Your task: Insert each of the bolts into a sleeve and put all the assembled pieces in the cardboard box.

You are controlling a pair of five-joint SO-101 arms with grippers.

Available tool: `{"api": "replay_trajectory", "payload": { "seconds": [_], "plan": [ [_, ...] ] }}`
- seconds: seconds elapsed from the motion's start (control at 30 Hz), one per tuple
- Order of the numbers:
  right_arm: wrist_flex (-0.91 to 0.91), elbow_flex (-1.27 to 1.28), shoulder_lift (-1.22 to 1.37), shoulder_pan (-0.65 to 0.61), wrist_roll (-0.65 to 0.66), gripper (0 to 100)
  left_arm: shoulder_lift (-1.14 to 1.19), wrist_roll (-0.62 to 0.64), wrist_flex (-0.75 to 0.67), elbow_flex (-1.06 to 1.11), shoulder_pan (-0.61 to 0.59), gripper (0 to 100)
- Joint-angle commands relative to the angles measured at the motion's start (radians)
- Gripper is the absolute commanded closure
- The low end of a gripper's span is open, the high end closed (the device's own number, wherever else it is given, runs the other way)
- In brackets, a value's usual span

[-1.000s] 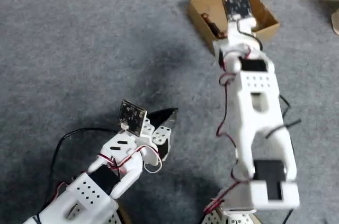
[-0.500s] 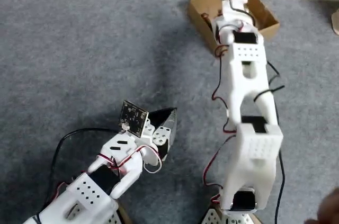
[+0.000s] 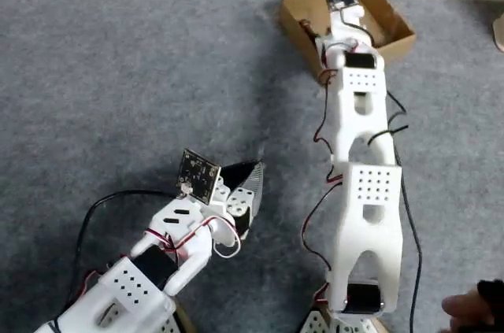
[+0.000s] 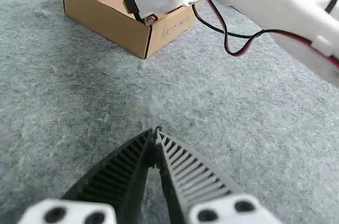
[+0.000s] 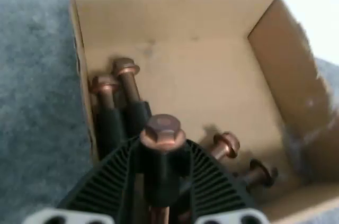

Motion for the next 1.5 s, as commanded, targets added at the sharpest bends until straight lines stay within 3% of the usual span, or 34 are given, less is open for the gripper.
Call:
{"api": "replay_trajectory", "payload": {
  "seconds": [0.0,0.1,0.2,0.37,0.63,0.77,0.93,1.07,1.23,1.47],
  "plan": [
    [0.127,-0.137,-0.035,0.005,0.003,86.6,-0.005,-0.008,-0.005,-0.005,-0.004,99],
    [0.236,-0.200,-0.039,0.002,0.005,87.4,-0.005,-0.008,-0.005,-0.005,-0.004,99],
    [0.367,-0.277,-0.039,-0.007,0.006,99.1,-0.005,-0.008,-0.005,-0.005,-0.004,99],
    [0.598,-0.423,-0.033,-0.015,-0.012,99.5,-0.013,-0.008,-0.005,-0.005,-0.004,99],
    [0.964,-0.604,-0.030,-0.002,-0.204,99.5,-0.013,-0.008,-0.002,-0.005,-0.002,99],
    [1.038,-0.604,-0.028,0.008,-0.264,99.5,-0.013,-0.008,-0.002,-0.007,-0.010,99],
    [1.040,-0.484,-0.039,0.039,-0.307,99.5,-0.013,-0.083,0.028,-0.019,-0.012,99],
    [1.040,-0.360,-0.042,0.033,-0.336,99.5,-0.013,-0.199,0.169,-0.104,-0.042,99],
    [1.040,-0.151,-0.116,0.033,-0.342,99.5,-0.005,-0.198,0.365,-0.243,-0.157,99],
    [1.030,0.252,-0.358,0.042,-0.364,99.3,-0.005,-0.203,0.390,-0.266,-0.188,99]
  ]
}}
